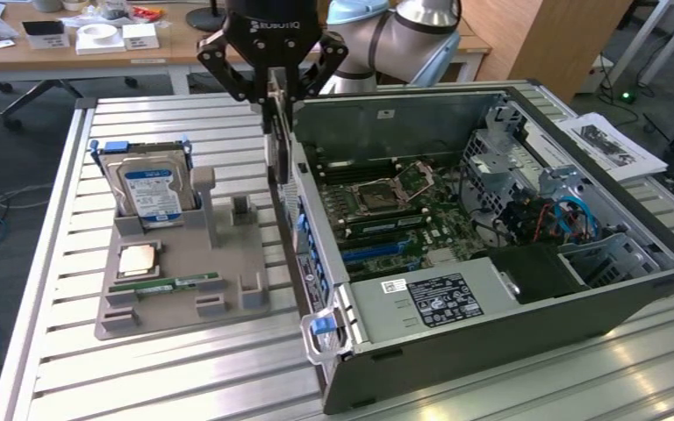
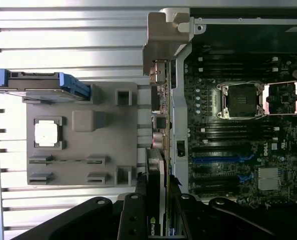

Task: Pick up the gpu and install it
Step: 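Pick up the gpu and move the gpu toward the slot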

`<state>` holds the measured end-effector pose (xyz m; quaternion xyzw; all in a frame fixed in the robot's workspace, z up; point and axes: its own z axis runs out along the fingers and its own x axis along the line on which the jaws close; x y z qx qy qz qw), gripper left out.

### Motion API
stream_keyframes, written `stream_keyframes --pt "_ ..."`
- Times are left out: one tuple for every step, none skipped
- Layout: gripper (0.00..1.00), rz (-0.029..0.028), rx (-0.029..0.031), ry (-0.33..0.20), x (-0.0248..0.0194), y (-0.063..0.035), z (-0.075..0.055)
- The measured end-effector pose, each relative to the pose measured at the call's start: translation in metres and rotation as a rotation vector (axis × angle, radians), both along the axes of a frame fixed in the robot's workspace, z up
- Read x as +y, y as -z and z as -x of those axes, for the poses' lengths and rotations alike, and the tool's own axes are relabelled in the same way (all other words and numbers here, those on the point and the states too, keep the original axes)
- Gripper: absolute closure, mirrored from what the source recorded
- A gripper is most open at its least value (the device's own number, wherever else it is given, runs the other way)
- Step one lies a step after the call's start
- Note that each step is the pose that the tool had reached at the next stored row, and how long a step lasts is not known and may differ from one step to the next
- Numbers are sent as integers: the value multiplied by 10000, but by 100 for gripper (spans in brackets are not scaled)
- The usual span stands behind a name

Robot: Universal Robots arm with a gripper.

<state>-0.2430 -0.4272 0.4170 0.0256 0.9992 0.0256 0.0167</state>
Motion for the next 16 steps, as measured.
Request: stream_keyframes --pt "73 1 0 0 0 0 -34" --pt "73 0 0 0 0 0 -69" --pt "73 1 1 0 0 0 -107" --pt "73 1 1 -2 0 -1 -145" --pt "73 0 0 -1 0 0 -185" --pt "73 0 0 0 0 0 -225" --pt "73 0 0 1 0 0 -268" --pt "73 0 0 0 0 0 -313" --pt "73 0 1 -2 0 0 -356" --pt "73 0 0 -1 0 0 -397" --pt "73 1 0 1 1 0 -439" --pt "73 0 0 0 1 0 -480" --pt "73 0 0 -2 1 0 -525" --pt "73 0 0 -2 1 0 -566" --pt "73 0 0 0 2 0 -606" --pt "73 0 0 1 2 0 -644"
